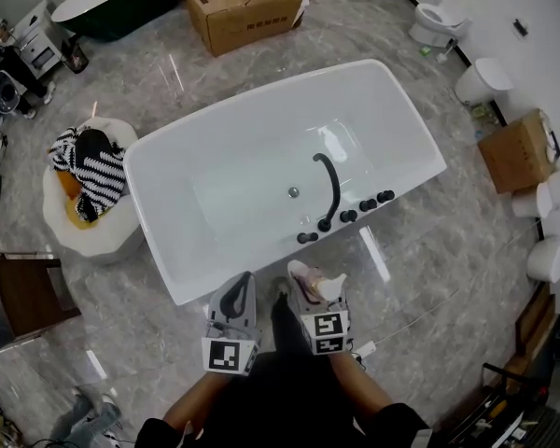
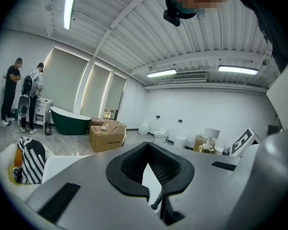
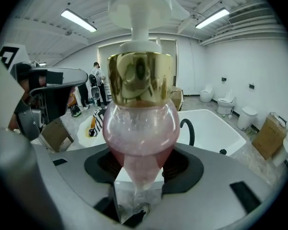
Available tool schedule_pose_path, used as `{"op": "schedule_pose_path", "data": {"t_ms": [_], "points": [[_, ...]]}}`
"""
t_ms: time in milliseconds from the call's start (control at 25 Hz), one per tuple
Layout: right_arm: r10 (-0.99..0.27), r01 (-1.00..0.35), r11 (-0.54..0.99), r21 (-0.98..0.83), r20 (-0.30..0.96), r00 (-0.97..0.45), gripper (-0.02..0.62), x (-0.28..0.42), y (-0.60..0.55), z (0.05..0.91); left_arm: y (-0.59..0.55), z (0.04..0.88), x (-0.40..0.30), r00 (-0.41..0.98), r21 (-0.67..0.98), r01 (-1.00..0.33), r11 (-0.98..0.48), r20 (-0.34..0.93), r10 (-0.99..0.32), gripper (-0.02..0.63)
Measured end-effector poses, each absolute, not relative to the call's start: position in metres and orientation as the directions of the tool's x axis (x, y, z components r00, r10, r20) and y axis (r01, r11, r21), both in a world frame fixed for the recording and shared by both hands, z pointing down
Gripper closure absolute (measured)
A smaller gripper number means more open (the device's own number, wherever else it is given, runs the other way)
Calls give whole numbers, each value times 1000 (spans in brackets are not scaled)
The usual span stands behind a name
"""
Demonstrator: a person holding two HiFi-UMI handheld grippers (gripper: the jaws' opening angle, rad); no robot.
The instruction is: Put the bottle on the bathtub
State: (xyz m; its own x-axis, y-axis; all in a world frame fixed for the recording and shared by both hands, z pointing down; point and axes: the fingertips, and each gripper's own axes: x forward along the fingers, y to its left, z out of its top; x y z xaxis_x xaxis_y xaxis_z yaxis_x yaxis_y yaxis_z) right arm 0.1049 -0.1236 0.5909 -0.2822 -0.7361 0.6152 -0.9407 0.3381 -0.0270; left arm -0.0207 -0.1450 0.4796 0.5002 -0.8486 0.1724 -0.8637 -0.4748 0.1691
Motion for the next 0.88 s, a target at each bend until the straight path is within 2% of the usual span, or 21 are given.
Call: {"op": "schedule_pose_path", "data": {"t_ms": [880], "points": [[-643,-930,366,5,724,-249,371,116,-171,717,-159,486,-5,481,215,-871,-441,197,-854,592]]}}
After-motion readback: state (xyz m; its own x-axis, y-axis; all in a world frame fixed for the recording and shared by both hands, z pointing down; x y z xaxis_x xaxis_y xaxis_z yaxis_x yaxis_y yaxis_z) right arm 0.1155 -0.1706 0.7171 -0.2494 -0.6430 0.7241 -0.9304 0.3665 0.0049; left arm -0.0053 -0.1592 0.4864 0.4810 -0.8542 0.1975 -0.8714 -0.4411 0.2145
